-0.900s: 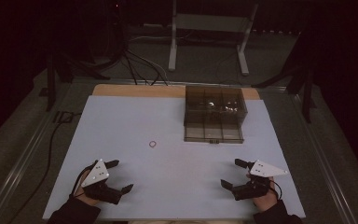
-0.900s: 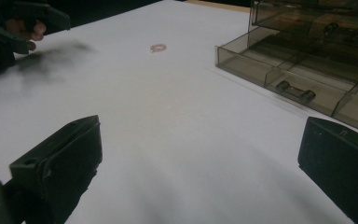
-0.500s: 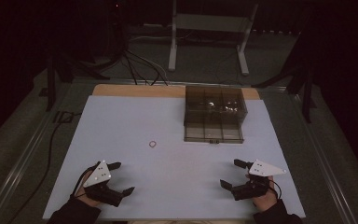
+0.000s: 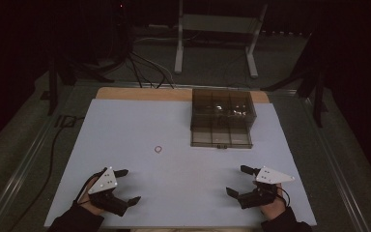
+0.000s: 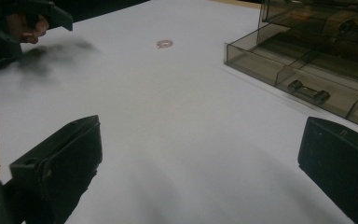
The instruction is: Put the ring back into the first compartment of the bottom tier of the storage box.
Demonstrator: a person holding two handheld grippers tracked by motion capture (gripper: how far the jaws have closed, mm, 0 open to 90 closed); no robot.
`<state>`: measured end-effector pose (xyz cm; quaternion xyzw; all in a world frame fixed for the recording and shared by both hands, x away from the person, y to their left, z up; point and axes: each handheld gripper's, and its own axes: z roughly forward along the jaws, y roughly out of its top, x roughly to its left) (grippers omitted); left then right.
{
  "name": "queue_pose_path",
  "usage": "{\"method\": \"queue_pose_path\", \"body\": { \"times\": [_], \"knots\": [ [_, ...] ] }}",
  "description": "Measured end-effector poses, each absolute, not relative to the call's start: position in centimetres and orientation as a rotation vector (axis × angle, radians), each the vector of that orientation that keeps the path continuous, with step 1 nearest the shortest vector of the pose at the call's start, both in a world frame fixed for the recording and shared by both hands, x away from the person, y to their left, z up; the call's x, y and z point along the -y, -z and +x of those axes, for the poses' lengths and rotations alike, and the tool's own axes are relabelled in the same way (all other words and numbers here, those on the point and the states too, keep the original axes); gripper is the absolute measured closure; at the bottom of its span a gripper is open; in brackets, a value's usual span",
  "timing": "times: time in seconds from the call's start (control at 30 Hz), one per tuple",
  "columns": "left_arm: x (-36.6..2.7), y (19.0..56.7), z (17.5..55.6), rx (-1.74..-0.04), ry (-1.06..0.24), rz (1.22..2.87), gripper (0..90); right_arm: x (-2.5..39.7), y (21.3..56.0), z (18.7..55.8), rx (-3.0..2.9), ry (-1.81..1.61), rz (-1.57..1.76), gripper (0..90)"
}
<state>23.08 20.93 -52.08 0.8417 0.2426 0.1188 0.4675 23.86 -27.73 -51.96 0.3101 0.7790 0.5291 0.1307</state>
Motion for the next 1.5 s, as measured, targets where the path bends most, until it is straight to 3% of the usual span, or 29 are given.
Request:
{"method": "queue_pose_path", "body": {
  "times": [1.5],
  "knots": [
    [-18.2,47.4,25.7,-0.509,-0.326,1.968,0.6,28.3,51.8,23.6,-2.220,-1.545,0.926,0.0]
  ]
}}
